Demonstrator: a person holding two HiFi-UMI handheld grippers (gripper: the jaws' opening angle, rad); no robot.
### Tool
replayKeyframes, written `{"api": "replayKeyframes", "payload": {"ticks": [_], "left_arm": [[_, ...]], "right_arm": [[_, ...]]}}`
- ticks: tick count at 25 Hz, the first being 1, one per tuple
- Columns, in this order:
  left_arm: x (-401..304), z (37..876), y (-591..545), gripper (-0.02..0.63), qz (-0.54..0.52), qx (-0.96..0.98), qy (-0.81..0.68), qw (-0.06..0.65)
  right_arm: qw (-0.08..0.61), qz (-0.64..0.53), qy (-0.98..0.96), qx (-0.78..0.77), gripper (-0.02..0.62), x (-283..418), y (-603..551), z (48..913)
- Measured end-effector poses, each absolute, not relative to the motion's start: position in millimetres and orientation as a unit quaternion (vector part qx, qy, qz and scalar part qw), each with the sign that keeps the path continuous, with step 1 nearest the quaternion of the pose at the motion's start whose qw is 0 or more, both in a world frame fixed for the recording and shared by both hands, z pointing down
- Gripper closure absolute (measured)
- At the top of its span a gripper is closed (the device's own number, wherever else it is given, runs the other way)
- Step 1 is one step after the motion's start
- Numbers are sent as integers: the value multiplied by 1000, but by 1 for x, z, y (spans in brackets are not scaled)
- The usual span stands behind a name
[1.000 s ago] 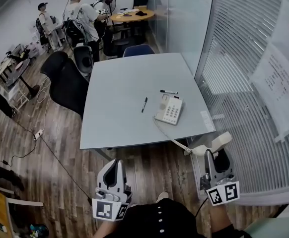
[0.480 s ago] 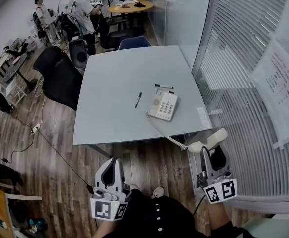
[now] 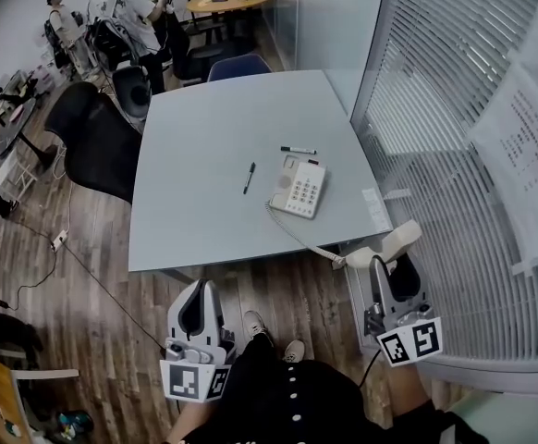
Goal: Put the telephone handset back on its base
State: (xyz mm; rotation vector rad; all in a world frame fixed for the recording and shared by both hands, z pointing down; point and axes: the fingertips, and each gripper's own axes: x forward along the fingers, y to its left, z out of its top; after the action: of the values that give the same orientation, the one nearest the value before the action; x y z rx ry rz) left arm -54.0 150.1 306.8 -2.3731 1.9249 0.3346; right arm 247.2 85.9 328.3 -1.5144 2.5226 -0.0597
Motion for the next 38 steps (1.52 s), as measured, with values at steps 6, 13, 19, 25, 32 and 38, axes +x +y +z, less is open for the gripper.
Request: {"api": "replayKeyframes", "payload": {"ticks": [6,13,19,25,32,38], "left_arm": [[-69,303,132,592,112,-773,623,36],[-83,303,110,592,115,-776,619,36],[-99,303,93,592,117,-778,616,34],[-115,304,80,592,122,-778,616,33],[-127,302,62,592,129,-778,614,36],[-144,302,51,592,134,-779,612,37]], "right_arm": [[97,-18,852,-514,373,233,68,325],[94,-17,852,-514,373,216,50,325],[91,-15,849,-520,373,203,35,323],[86,-13,848,-523,373,190,23,323],[90,-7,847,-524,373,177,3,317],[92,2,846,-524,373,160,-9,313]]}}
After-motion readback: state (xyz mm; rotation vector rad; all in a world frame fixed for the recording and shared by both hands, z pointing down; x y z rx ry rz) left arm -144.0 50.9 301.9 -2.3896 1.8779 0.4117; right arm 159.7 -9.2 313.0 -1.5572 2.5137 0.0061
